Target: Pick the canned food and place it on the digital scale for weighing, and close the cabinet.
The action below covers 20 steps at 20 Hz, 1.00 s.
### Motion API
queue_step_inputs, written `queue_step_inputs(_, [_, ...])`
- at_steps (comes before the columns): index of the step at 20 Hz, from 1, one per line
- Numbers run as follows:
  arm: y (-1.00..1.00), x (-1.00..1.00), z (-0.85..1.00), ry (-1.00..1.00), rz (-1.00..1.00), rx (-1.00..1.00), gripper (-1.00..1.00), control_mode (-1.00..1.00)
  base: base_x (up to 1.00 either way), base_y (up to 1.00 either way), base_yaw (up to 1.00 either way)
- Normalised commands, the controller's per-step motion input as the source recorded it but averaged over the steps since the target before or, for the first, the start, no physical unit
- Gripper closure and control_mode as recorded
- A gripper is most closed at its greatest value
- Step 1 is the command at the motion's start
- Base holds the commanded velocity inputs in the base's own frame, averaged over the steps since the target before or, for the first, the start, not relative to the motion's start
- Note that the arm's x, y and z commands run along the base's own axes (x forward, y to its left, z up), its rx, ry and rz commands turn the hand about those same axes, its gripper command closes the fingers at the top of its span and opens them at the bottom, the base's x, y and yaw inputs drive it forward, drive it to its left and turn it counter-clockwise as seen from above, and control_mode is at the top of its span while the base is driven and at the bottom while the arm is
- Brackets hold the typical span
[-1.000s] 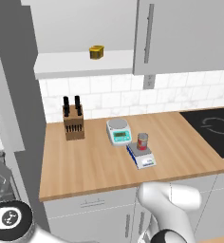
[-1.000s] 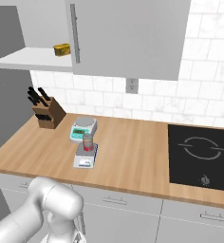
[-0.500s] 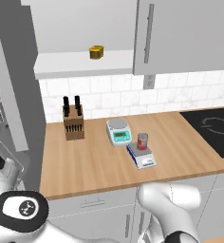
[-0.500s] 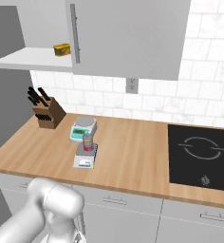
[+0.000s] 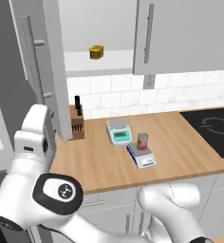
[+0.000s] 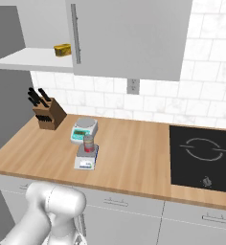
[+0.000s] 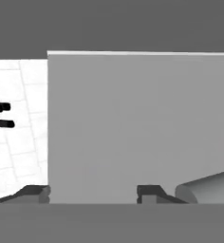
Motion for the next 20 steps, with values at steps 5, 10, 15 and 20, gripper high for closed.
queue_step_inputs(5, [-1.0, 0.02, 0.92, 0.0, 0.0, 0.17, -1.0, -1.0, 0.0, 0.0, 0.0])
queue_step_inputs(10, [-0.92, 0.43, 0.9, 0.07, 0.0, 0.1, -1.0, -1.0, 0.0, 0.0, 0.0])
queue_step_inputs(15, [-0.74, 0.84, 0.73, 0.12, 0.0, 0.08, -1.0, -1.0, 0.0, 0.0, 0.0])
queue_step_inputs(20, [-0.74, 0.9, 0.7, 0.21, 0.06, 0.08, -1.0, -1.0, 0.0, 0.0, 0.0])
